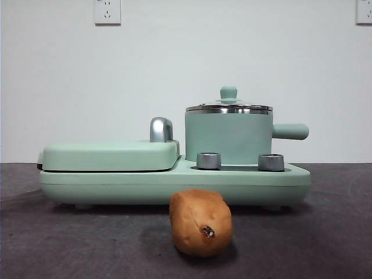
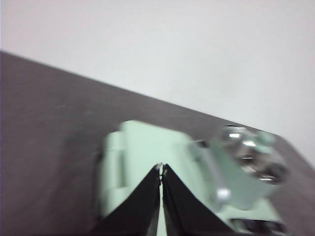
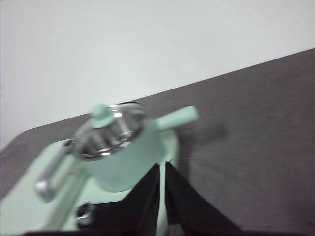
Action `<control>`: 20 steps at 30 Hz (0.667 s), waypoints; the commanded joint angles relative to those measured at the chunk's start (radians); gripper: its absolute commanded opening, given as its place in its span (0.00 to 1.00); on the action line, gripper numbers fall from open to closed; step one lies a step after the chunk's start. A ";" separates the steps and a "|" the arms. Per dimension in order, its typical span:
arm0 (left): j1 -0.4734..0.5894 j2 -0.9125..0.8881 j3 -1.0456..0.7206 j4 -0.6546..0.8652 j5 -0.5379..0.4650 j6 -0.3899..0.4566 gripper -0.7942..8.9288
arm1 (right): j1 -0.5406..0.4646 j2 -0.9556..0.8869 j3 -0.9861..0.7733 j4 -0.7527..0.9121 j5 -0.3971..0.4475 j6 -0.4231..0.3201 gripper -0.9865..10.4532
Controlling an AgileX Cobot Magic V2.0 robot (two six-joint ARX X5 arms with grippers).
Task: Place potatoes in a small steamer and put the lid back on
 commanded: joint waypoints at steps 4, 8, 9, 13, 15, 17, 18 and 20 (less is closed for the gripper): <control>-0.034 0.172 0.214 -0.064 0.114 0.048 0.09 | 0.000 0.166 0.180 -0.070 -0.169 -0.008 0.10; -0.066 0.277 0.328 -0.137 0.185 0.092 0.09 | 0.000 0.289 0.283 -0.136 -0.321 -0.054 0.10; -0.079 0.307 0.358 -0.161 0.208 0.111 0.09 | 0.000 0.323 0.311 -0.157 -0.365 -0.074 0.10; -0.122 0.404 0.443 -0.249 0.268 0.195 0.09 | 0.000 0.415 0.378 -0.212 -0.460 -0.147 0.10; -0.146 0.451 0.478 -0.292 0.272 0.230 0.12 | 0.000 0.450 0.395 -0.217 -0.481 -0.178 0.10; -0.168 0.486 0.498 -0.314 0.272 0.248 0.18 | 0.000 0.469 0.398 -0.208 -0.481 -0.190 0.10; -0.179 0.502 0.503 -0.318 0.273 0.253 0.20 | 0.000 0.476 0.397 -0.208 -0.480 -0.198 0.10; -0.197 0.524 0.505 -0.318 0.273 0.254 0.25 | 0.000 0.486 0.397 -0.208 -0.480 -0.206 0.13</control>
